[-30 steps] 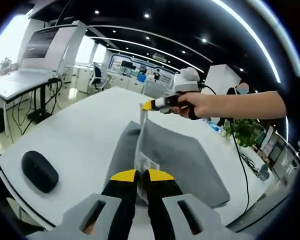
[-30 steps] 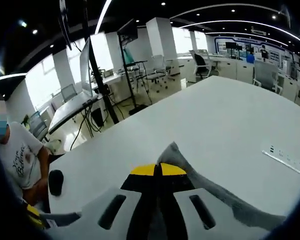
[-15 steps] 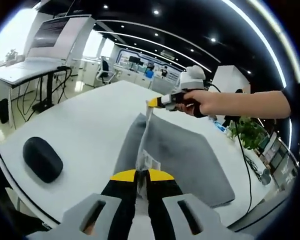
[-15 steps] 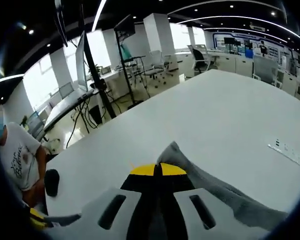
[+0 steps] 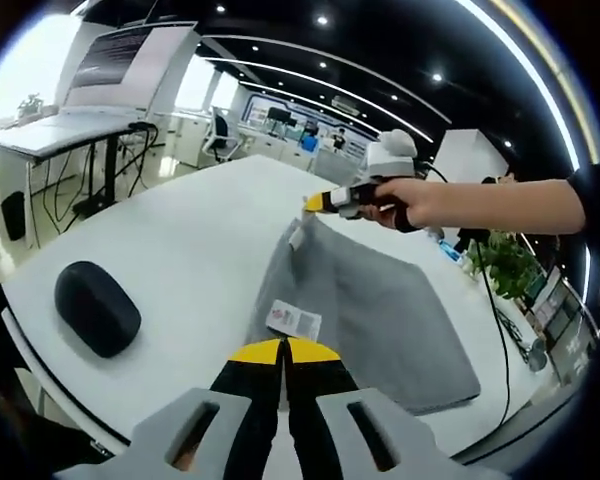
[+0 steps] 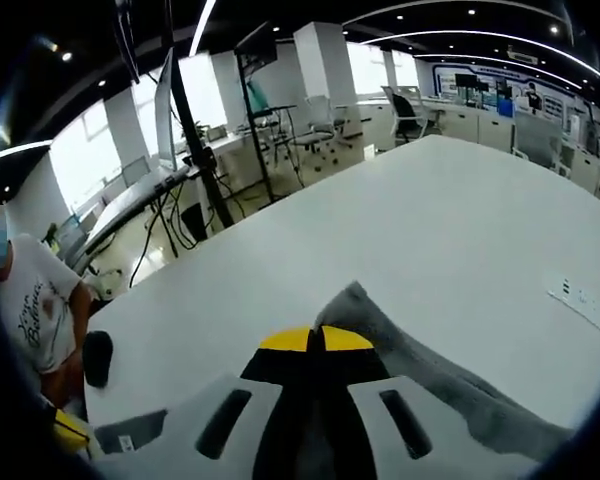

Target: Fold the towel on the table until its edges align and the towel forms a compact rectangular stack.

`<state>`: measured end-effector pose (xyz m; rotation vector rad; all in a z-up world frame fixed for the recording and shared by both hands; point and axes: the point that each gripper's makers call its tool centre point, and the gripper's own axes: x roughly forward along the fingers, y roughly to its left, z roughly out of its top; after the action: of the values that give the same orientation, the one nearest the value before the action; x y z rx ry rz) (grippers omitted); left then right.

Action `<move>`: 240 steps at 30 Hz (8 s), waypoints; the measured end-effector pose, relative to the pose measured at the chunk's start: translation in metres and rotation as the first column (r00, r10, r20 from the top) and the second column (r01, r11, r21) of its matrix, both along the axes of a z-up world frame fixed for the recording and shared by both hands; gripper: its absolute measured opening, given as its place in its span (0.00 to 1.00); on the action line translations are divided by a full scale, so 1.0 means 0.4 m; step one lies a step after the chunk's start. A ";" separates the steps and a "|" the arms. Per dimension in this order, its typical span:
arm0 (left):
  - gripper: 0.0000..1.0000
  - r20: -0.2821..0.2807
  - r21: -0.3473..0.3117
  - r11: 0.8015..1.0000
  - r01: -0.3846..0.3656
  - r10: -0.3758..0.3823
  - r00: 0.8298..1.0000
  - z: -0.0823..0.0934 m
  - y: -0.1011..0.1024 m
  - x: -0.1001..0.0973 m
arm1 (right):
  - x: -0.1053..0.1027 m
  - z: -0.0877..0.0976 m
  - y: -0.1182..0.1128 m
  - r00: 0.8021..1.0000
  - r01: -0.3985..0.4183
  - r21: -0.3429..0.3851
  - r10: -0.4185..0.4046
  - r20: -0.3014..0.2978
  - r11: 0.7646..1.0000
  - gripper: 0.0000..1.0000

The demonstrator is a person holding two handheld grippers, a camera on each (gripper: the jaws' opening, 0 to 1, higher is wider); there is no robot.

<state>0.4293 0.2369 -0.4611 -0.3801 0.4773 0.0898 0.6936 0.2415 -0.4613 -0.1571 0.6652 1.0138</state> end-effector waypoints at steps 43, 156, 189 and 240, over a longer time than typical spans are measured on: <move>0.15 -0.122 0.055 0.998 -0.031 0.038 0.992 -0.099 0.030 -0.016 | 0.017 -0.085 0.029 0.999 -0.048 -0.011 0.048 -0.022 0.999 0.02; 0.55 -0.169 0.097 0.697 0.710 -0.692 0.702 -0.012 -0.763 0.107 | 0.084 -0.060 -0.678 0.999 0.037 -0.174 -0.039 -0.007 0.984 0.36; 0.46 -0.263 0.070 0.615 0.785 -0.748 0.609 -0.089 -0.844 0.076 | 0.091 -0.116 -0.803 0.989 0.129 -0.214 -0.142 -0.047 0.968 0.30; 0.15 -0.413 0.188 0.507 0.841 -0.736 0.536 -0.140 -0.835 0.118 | 0.082 -0.141 -0.800 0.990 0.134 -0.197 -0.142 -0.026 0.971 0.03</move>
<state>0.4765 -0.0970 -0.5172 0.2782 0.8752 -0.6999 0.7264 -0.0783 -0.5177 -0.2592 0.8015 0.8191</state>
